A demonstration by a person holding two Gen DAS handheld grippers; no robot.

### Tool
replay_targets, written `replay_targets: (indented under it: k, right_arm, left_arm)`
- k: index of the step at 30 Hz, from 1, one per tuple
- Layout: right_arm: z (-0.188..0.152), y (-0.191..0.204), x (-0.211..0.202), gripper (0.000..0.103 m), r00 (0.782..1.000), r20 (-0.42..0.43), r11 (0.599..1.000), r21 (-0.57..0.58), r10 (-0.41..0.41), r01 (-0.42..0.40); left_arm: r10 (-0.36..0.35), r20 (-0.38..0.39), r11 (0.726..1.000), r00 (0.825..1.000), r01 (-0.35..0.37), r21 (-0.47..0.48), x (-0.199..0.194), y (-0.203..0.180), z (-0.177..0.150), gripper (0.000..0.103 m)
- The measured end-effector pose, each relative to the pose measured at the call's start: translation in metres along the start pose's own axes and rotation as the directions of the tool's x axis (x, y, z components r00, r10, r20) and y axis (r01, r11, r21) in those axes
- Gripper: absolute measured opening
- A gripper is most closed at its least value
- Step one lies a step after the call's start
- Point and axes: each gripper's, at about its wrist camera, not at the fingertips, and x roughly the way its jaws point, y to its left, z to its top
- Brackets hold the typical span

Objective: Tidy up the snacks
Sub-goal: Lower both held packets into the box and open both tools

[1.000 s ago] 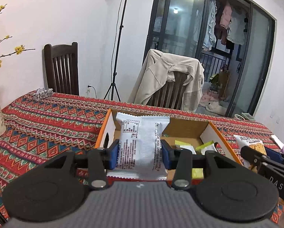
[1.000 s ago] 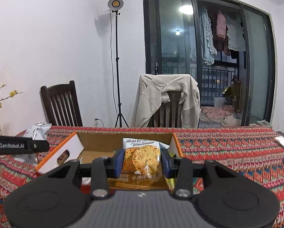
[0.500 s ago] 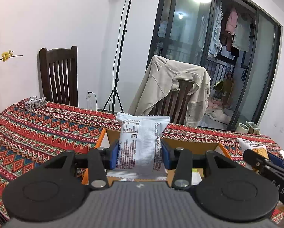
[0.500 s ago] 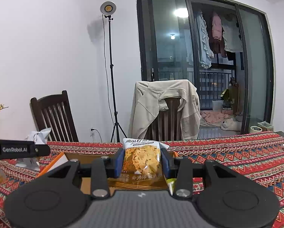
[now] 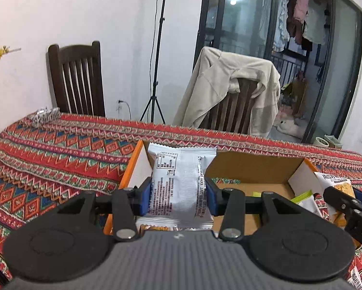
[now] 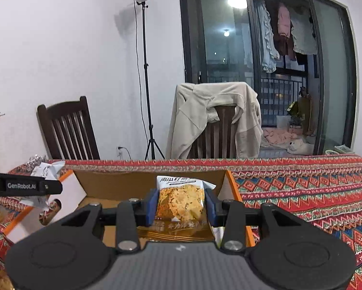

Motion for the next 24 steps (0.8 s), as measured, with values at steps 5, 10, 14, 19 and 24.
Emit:
replay_targets:
  k: [5,10,14,19,24]
  right_arm:
    - [-0.002,0.000,0.001,0.039,1.000,-0.007,1.000,0.000,-0.002,0.002]
    - [-0.002,0.001,0.001,0.039,1.000,-0.017,1.000,-0.001,-0.001,0.001]
    - [-0.002,0.003,0.003,0.040,0.999,-0.038,1.000,0.003,0.009,-0.009]
    - [-0.004,0.001,0.009,0.061,0.998,-0.066,1.000,0.021,0.015,-0.014]
    - [-0.005,-0.003,0.011,0.103,0.997,-0.074,0.999,0.036,0.002,0.000]
  left_arm:
    - [-0.005,-0.013,1.000,1.000,0.005,0.013,0.003,-0.001,-0.003,0.045]
    - [-0.012,-0.018,1.000,1.000,0.013,0.026,0.002,-0.004,-0.004,0.045]
    - [-0.018,-0.042,0.999,0.999,0.020,0.039,0.007,-0.008,-0.006,0.045]
    - [-0.026,-0.042,0.999,0.999,0.027,0.026,0.007,-0.006,-0.007,0.081]
    - [-0.032,-0.003,0.999,0.999,0.032,0.007,0.000,-0.006,-0.004,0.103]
